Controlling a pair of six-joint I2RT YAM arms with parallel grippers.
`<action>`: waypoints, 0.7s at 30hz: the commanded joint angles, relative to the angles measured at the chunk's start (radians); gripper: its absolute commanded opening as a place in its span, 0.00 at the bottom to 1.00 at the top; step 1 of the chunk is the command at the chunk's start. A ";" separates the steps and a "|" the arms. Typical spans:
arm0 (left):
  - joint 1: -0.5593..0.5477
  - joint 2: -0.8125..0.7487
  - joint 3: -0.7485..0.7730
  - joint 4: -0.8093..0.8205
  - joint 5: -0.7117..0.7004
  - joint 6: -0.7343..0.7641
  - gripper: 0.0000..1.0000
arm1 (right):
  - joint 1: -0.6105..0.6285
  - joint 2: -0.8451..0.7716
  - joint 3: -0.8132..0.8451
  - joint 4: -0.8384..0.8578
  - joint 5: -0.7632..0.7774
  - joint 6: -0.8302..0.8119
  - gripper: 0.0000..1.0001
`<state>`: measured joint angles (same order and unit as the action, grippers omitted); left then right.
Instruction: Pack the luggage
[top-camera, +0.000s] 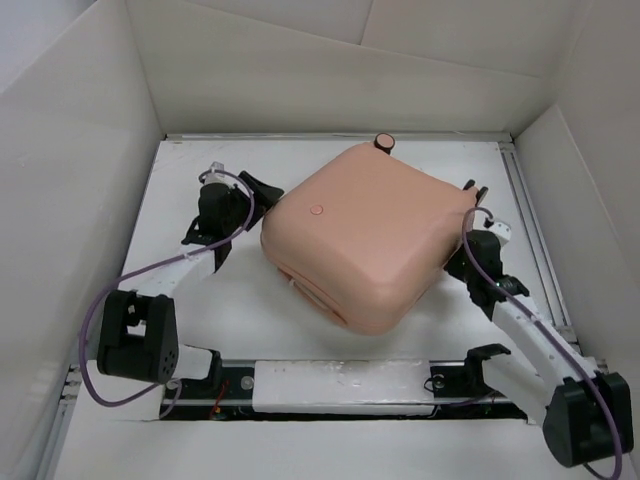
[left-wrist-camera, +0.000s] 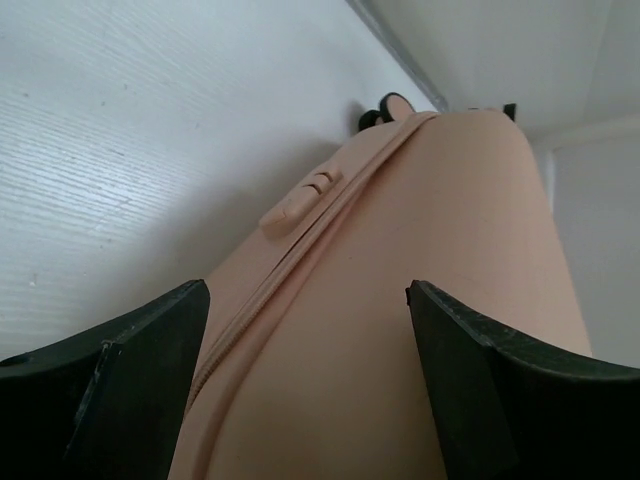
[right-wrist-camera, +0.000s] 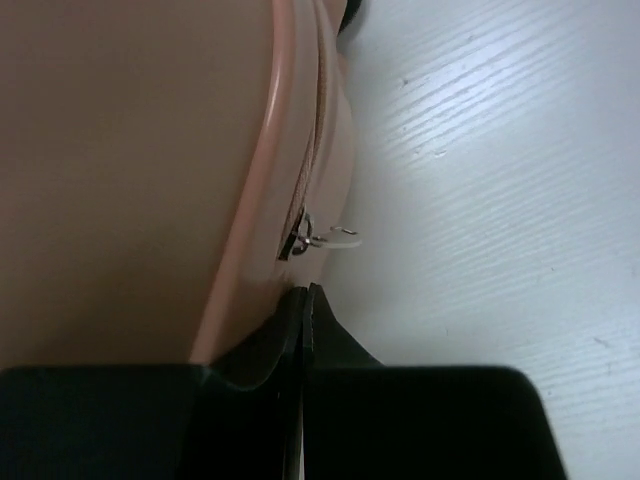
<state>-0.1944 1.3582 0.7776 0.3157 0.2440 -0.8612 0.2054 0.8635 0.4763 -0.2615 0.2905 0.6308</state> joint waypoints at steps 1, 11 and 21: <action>-0.028 -0.054 -0.113 0.152 0.132 -0.027 0.76 | 0.026 0.160 0.065 0.394 -0.377 -0.091 0.00; -0.092 -0.304 -0.422 0.261 0.175 -0.052 0.74 | 0.135 0.843 0.915 0.320 -0.777 -0.180 0.00; -0.102 -0.600 -0.520 0.191 0.250 -0.096 0.79 | 0.135 0.703 1.147 0.068 -0.461 -0.358 0.57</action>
<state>-0.2283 0.7769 0.2821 0.5777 0.2043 -0.9024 0.2562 1.7557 1.6028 -0.2070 -0.1349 0.3328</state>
